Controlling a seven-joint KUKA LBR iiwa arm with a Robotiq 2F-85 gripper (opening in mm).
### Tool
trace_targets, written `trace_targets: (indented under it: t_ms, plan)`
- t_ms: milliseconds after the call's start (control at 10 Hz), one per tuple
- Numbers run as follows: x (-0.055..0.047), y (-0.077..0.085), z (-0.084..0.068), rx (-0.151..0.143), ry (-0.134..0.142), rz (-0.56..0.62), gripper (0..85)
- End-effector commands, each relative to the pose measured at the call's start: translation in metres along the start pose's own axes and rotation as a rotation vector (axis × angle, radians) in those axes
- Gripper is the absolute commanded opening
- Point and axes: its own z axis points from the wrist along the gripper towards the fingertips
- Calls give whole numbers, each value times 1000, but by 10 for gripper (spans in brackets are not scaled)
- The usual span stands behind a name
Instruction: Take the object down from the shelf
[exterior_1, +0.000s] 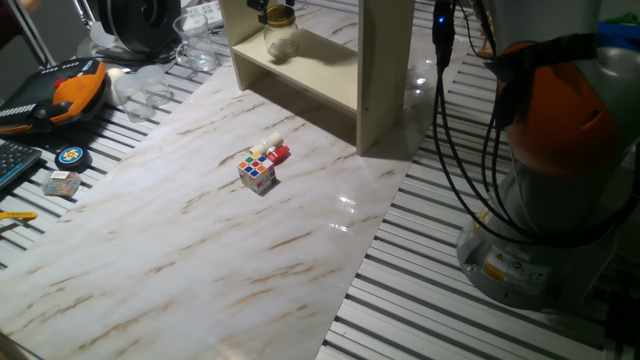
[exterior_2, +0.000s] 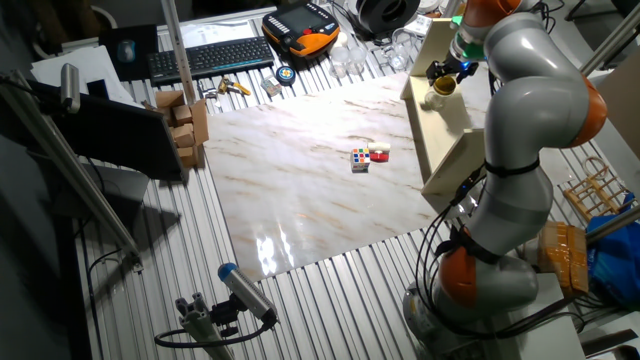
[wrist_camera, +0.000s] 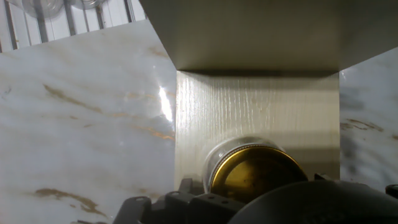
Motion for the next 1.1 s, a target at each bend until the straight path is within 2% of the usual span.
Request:
trace_targets:
  t_ms: [0, 900, 1000]
  plan:
    - [0, 0, 1, -1, 0, 0, 850]
    - [-3, -2, 8, -12, 2, 1, 850]
    - [-3, -2, 8, -15, 3, -8, 680]
